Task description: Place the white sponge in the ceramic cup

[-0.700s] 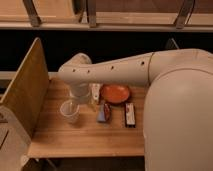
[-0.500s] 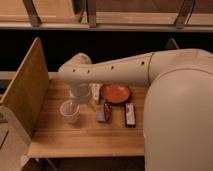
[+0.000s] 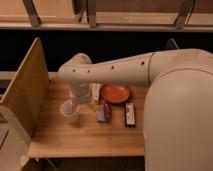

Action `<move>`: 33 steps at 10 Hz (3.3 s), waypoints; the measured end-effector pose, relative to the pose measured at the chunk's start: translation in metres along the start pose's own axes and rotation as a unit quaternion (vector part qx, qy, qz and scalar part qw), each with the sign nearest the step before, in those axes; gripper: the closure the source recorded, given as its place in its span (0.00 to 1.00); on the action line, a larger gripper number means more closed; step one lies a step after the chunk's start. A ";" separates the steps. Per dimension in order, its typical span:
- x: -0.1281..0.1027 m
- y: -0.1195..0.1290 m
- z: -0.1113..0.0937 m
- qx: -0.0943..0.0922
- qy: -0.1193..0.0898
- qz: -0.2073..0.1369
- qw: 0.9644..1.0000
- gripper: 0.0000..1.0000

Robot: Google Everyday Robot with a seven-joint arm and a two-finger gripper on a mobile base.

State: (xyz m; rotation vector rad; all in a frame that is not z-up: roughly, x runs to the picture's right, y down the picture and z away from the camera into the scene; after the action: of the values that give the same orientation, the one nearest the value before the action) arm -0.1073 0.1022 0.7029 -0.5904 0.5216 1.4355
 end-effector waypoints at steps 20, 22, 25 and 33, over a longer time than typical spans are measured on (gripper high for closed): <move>-0.069 -0.047 -0.012 0.026 -0.093 -0.029 0.995 0.35; -0.068 -0.043 -0.012 0.023 -0.092 -0.031 0.995 0.35; -0.069 -0.042 -0.006 0.016 -0.085 -0.032 0.996 0.35; -0.067 -0.031 0.085 -0.013 0.025 -0.063 0.998 0.35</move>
State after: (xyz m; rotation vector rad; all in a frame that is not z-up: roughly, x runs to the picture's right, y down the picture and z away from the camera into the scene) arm -0.0828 0.1065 0.8122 -0.6703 0.4962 1.3123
